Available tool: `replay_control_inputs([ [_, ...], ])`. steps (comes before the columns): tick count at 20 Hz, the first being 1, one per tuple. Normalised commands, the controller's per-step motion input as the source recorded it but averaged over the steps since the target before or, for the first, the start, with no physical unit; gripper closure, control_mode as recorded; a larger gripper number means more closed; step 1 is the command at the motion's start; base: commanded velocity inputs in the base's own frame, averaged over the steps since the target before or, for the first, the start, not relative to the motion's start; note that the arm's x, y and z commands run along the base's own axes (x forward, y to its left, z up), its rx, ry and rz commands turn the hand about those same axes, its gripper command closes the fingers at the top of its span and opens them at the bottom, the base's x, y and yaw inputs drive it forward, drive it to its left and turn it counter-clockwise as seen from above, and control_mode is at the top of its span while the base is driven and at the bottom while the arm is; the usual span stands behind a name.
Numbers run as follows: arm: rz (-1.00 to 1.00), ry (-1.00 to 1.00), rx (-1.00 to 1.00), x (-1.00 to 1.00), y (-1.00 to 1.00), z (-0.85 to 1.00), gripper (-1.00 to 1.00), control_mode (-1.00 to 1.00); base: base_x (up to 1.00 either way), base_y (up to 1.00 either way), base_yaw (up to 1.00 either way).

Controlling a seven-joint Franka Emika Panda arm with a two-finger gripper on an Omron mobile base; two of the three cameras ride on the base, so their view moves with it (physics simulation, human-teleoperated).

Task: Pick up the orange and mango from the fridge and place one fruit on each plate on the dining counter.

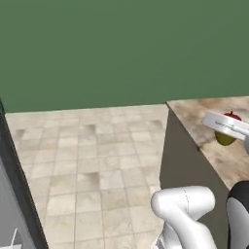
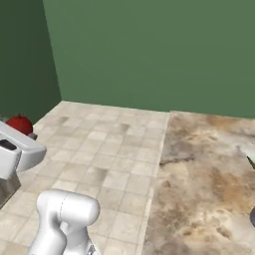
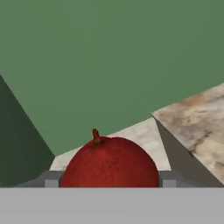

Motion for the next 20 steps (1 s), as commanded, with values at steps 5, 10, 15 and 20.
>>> replay_control_inputs([
  [5,0.0,0.0,0.0,0.0,0.0,0.0,1.0,1.0,1.0,-0.06,-0.29],
  [10,0.0,0.0,0.0,0.0,0.0,0.0,1.0,1.0,1.0,0.0,-0.38],
  [15,0.0,0.0,0.0,0.0,0.0,0.0,1.0,1.0,0.98,0.19,-0.46],
  [20,0.0,0.0,0.0,0.0,0.0,0.0,1.0,1.0,0.91,0.4,-0.52],
])
